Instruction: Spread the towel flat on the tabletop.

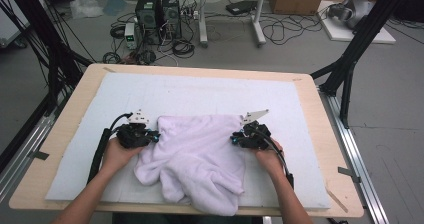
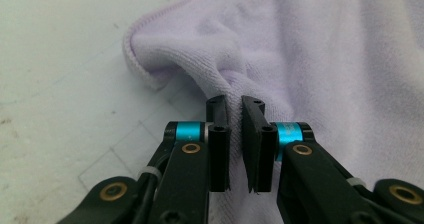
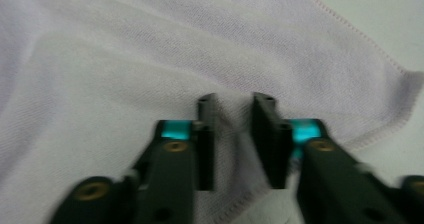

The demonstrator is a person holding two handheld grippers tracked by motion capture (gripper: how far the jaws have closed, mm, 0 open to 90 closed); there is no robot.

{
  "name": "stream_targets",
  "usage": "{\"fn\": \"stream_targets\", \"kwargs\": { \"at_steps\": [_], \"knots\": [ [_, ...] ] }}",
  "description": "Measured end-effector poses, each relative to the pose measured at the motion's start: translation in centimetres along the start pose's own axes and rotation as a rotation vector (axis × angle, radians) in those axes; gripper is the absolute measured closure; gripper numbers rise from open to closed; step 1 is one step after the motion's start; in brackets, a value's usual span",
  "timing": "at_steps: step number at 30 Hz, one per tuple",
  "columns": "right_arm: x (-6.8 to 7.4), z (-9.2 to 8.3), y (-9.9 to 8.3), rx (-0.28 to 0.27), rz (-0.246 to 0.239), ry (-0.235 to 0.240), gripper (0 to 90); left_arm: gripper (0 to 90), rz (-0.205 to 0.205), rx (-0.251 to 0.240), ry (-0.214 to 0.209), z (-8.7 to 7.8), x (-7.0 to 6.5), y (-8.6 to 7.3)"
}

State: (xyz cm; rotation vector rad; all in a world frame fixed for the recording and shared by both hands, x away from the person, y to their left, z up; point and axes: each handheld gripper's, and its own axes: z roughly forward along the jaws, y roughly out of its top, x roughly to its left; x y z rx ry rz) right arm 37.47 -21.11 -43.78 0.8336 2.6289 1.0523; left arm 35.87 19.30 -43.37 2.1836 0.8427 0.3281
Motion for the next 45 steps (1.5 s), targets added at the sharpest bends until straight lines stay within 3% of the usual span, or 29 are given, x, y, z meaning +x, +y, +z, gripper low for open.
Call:
{"fn": "stream_targets", "kwargs": {
  "at_steps": [3, 5, 8, 9, 12, 14, 17, 20, 23, 26, 29, 31, 33, 34, 38, 40, 41, 44, 45],
  "knots": [
    [-0.3, -0.4, -0.3, 0.004, 0.032, 0.031, 87.5, 82.9, 0.006, -0.015, -0.015, -0.1, -0.5, 0.2],
    [-0.2, -0.9, -0.5, 0.021, 0.021, 0.028, 87.7, 83.0, 0.011, -0.024, -0.053, -0.5, -0.9, 0.4],
    [0.5, -2.0, -1.1, 0.043, -0.005, 0.037, 87.9, 80.2, 0.036, -0.055, -0.149, -1.4, -1.6, 0.5],
    [0.7, -2.4, -1.4, 0.052, -0.01, 0.046, 87.9, 76.3, 0.044, -0.056, -0.154, -1.8, -1.8, 0.6],
    [1.3, -3.6, -1.9, 0.048, -0.029, 0.052, 87.4, 64.8, 0.026, -0.073, -0.134, -2.5, -1.5, 0.6],
    [1.4, -4.3, -1.8, 0.01, -0.025, 0.051, 85.3, 64.1, -0.007, -0.086, -0.115, -2.5, -0.8, 0.5],
    [0.8, -4.6, -1.6, -0.028, -0.004, 0.023, 75.2, 65.0, -0.04, -0.093, -0.082, -2.1, 0.0, 0.4],
    [-0.1, -4.2, -1.6, -0.047, 0.025, 0.002, 63.0, 61.0, -0.055, -0.079, -0.064, -1.0, 0.3, 0.4],
    [-1.0, -3.2, -1.8, -0.047, 0.062, 0.012, 56.6, 55.9, -0.059, -0.034, -0.071, 0.4, 0.4, 0.6],
    [-1.4, -2.0, -1.9, -0.022, 0.073, 0.01, 55.3, 57.3, -0.059, -0.012, -0.078, 1.5, 0.2, 1.1],
    [-1.6, -1.5, -1.9, -0.02, 0.078, 0.001, 62.8, 77.5, -0.046, 0.007, -0.088, 2.2, 0.2, 1.4],
    [-1.7, -1.5, -1.9, -0.02, 0.064, -0.013, 72.2, 83.2, -0.038, 0.014, -0.09, 2.3, 0.4, 1.6],
    [-1.9, -1.5, -1.9, -0.02, 0.069, 0.015, 85.7, 84.9, -0.032, 0.014, -0.067, 2.2, 0.3, 1.6],
    [-2.0, -1.5, -1.6, 0.002, 0.076, 0.034, 87.3, 85.3, -0.031, 0.016, -0.053, 2.0, 0.4, 1.6],
    [-2.0, -1.9, -0.7, 0.016, 0.049, 0.024, 87.8, 85.7, -0.071, -0.037, -0.008, 0.7, 1.4, 1.7],
    [-2.3, -2.2, 0.1, 0.024, 0.029, 0.009, 87.9, 85.9, -0.093, -0.07, 0.014, 0.1, 2.1, 1.7],
    [-2.5, -2.5, 0.6, 0.016, 0.019, -0.008, 88.0, 86.0, -0.104, -0.06, 0.012, -0.1, 2.5, 2.0],
    [-3.8, -3.3, 2.3, -0.002, 0.013, -0.044, 88.3, 86.4, -0.104, -0.081, 0.051, -0.8, 3.6, 3.5],
    [-4.8, -4.2, 3.9, -0.02, 0.017, -0.076, 88.4, 86.6, -0.089, -0.087, 0.073, -1.0, 3.9, 4.5]
  ]
}}
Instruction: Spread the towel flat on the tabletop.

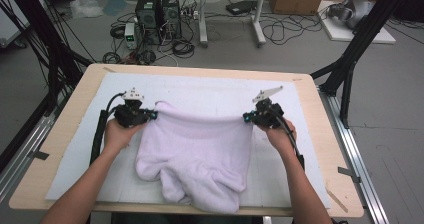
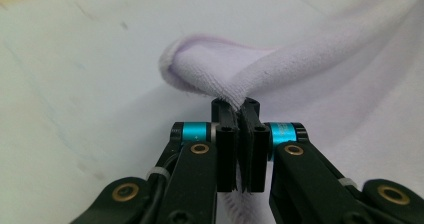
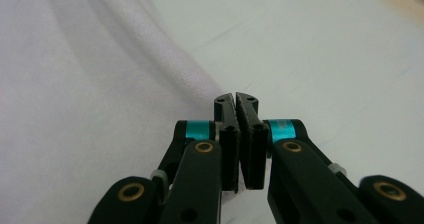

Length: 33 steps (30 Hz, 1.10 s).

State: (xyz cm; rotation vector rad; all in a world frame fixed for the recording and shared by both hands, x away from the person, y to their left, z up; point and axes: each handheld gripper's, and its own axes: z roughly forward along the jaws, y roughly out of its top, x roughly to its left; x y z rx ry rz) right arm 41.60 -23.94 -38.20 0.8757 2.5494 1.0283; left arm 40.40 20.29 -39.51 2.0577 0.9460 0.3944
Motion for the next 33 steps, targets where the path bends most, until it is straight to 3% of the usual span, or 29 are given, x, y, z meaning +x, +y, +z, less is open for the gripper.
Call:
{"fn": "stream_targets", "kwargs": {
  "at_steps": [2, 5, 6, 8, 10, 14, 16, 19, 25, 28, 31, 33],
  "knots": [
    [-0.5, -0.4, 1.0, -0.013, -0.003, -0.022, 88.5, 86.7, 0.03, -0.034, 0.05, -0.4, 0.5, 2.5],
    [-2.3, -1.3, 4.2, -0.079, 0.004, -0.104, 87.0, 86.0, 0.055, -0.107, 0.146, -0.6, 1.7, 6.2],
    [-2.9, -1.4, 5.0, -0.11, 0.018, -0.137, 81.3, 83.1, 0.039, -0.116, 0.179, -0.5, 2.3, 6.8],
    [-4.0, -0.9, 5.7, -0.119, 0.044, -0.175, 72.0, 60.6, -0.016, -0.097, 0.185, 0.1, 3.1, 7.2],
    [-4.5, -0.2, 5.3, -0.112, 0.102, -0.144, 68.5, 57.4, -0.017, -0.066, 0.153, 0.3, 3.5, 6.6],
    [-3.9, 1.2, 3.3, -0.031, 0.118, -0.068, 63.9, 53.3, -0.021, -0.024, 0.089, 0.6, 3.6, 3.8],
    [-2.9, 1.2, 2.1, -0.065, 0.089, -0.076, 63.9, 50.5, -0.024, -0.006, 0.066, 0.8, 3.3, 2.3],
    [-1.5, 1.2, 0.7, -0.067, 0.083, -0.025, 61.1, 49.8, 0.01, 0.017, 0.03, 0.7, 2.2, 0.4],
    [1.6, 0.0, -1.5, -0.11, 0.046, 0.038, 54.4, 48.0, 0.063, -0.006, -0.034, -0.6, -0.5, -2.2],
    [2.9, -0.7, -2.6, -0.13, 0.033, 0.065, 53.2, 47.1, 0.067, -0.03, -0.061, -1.5, -1.5, -3.3],
    [4.0, -1.1, -3.5, -0.13, 0.026, 0.087, 49.8, 46.0, 0.067, -0.042, -0.084, -2.3, -2.2, -4.1],
    [4.6, -1.1, -3.7, -0.086, 0.034, 0.117, 46.8, 45.6, 0.066, -0.052, -0.096, -2.8, -2.7, -4.6]
  ]
}}
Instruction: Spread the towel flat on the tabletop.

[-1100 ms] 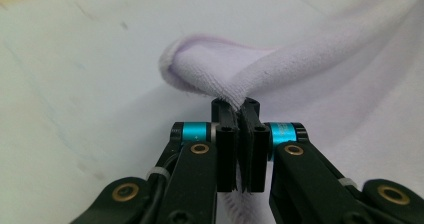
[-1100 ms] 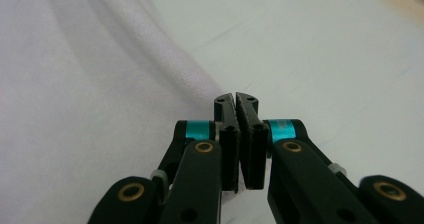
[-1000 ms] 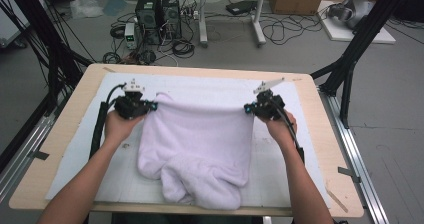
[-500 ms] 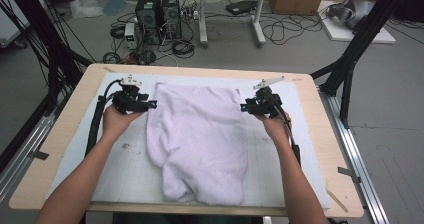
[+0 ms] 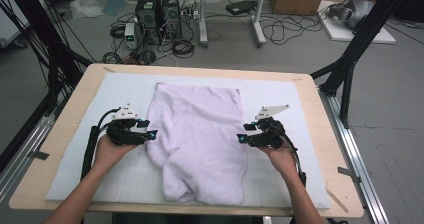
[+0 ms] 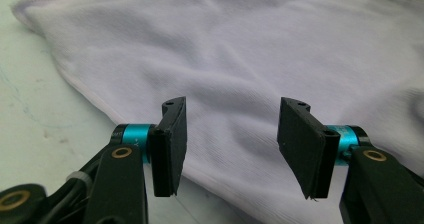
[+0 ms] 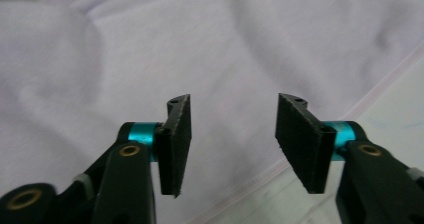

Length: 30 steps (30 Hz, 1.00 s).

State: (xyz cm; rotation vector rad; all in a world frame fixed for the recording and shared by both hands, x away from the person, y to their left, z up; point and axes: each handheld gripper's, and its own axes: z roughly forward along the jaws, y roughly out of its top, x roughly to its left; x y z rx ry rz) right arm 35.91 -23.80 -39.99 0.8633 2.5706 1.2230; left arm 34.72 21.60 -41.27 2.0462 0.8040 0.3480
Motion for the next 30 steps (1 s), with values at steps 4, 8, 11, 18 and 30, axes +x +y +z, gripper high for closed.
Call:
{"fn": "stream_targets", "kwargs": {
  "at_steps": [4, 8, 11, 18, 30],
  "knots": [
    [1.6, -0.3, -0.8, -0.023, -0.053, -0.007, 47.1, 44.7, -0.002, -0.007, -0.024, -0.6, -1.0, -1.0],
    [2.6, -0.1, -2.2, -0.019, -0.041, 0.02, 45.5, 43.8, -0.001, 0.025, -0.048, -0.7, -1.8, -2.0],
    [3.3, 0.1, -3.2, -0.024, -0.031, 0.047, 44.8, 44.4, 0.02, 0.051, -0.061, -0.7, -2.4, -2.6],
    [5.0, 1.0, -4.3, 0.021, -0.056, 0.085, 45.4, 49.4, 0.038, 0.136, -0.095, 0.3, -3.0, -3.5],
    [5.3, 2.0, -3.8, 0.097, -0.11, 0.087, 87.4, 86.4, 0.07, 0.137, -0.073, 0.3, -2.9, -3.0]
  ]
}}
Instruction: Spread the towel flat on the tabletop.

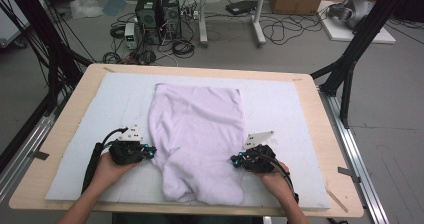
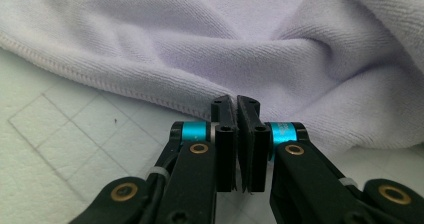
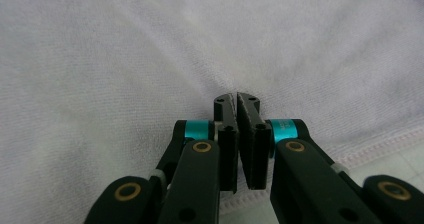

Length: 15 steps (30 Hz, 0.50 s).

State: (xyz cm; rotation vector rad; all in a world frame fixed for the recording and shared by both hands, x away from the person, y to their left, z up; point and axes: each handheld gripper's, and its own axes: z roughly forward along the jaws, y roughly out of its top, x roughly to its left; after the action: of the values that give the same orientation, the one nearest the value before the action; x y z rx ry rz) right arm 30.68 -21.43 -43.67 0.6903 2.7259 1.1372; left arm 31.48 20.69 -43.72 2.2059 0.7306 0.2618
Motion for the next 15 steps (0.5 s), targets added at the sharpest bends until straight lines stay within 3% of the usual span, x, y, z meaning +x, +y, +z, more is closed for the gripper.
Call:
{"fn": "stream_targets", "kwargs": {
  "at_steps": [4, 9, 13, 15],
  "knots": [
    [-1.0, -1.3, 0.7, -0.052, 0.022, -0.022, 87.7, 86.9, -0.028, -0.054, 0.036, -1.1, 1.0, 0.6],
    [-3.5, -2.6, 2.4, -0.079, 0.038, -0.092, 87.7, 87.0, -0.093, -0.118, 0.105, -2.1, 3.3, 2.3],
    [-6.2, -2.4, 3.4, -0.053, 0.078, -0.151, 87.7, 87.0, -0.12, -0.113, 0.175, -1.5, 5.1, 3.3],
    [-7.5, -1.7, 3.2, -0.055, 0.119, -0.157, 87.6, 86.8, -0.141, -0.091, 0.169, -0.7, 5.8, 3.3]
  ]
}}
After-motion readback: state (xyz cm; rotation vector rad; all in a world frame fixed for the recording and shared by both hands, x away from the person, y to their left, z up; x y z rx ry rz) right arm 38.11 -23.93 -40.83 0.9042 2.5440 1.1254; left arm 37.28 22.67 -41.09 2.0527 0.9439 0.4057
